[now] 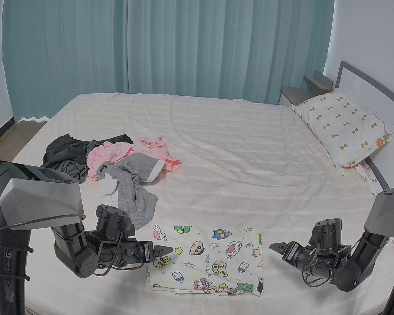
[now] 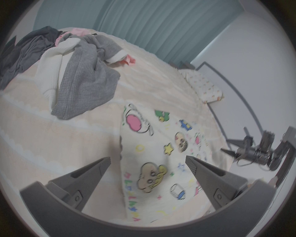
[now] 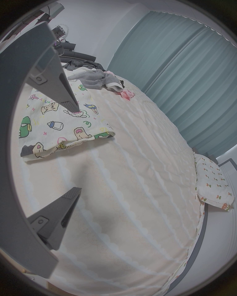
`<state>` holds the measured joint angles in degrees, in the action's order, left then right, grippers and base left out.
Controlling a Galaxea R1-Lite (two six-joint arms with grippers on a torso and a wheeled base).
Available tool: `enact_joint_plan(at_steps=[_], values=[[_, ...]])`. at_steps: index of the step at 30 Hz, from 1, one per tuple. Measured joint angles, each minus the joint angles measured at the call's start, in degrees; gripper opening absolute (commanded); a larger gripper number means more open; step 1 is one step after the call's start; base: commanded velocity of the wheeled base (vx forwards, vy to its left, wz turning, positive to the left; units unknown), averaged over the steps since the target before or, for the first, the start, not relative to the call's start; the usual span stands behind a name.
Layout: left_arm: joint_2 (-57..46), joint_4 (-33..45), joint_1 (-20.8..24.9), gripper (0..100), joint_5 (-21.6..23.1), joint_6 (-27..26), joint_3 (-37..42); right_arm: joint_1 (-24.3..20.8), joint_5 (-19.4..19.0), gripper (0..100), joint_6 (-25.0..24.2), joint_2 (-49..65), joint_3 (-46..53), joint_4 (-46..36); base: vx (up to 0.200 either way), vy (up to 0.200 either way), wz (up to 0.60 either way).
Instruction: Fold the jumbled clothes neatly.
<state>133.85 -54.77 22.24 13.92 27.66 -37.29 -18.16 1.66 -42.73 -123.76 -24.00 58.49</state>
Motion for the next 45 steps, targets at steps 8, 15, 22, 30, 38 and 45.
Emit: enact_joint_plan(at_steps=[8, 15, 22, 30, 38, 45], values=[[2.26, 9.20, 0.88, 100, -2.44, -1.34, -8.90, 0.00, 0.15, 100, 0.01, -0.09, 0.06, 0.05, 0.000, 0.000, 0.00], [4.74, 13.97, 2.12, 100, -3.74, -2.54, -14.38, 0.12, 0.22, 100, 0.06, 0.02, 0.00, 0.13, 0.000, 0.000, 0.00], [5.78, 14.68, 3.67, 0, -4.29, -2.67, -16.40, 0.23, 0.20, 100, 0.34, 0.02, 0.39, 3.45, 0.000, 0.000, 0.00], [6.25, 14.57, 4.11, 0, -5.67, -2.46, -16.92, 1.28, -3.29, 100, 1.57, -0.80, 0.83, 4.57, 0.000, 0.000, 0.00], [6.39, 14.35, 4.14, 0, -5.80, -2.40, -16.84, 4.17, -13.45, 100, 11.17, -4.91, -5.02, -0.79, 0.000, 0.000, 0.00], [6.39, 14.24, 4.11, 0, -5.80, -2.29, -16.79, 3.89, -15.01, 100, 17.93, -9.86, -15.19, -13.89, 0.000, 0.000, 0.00]])
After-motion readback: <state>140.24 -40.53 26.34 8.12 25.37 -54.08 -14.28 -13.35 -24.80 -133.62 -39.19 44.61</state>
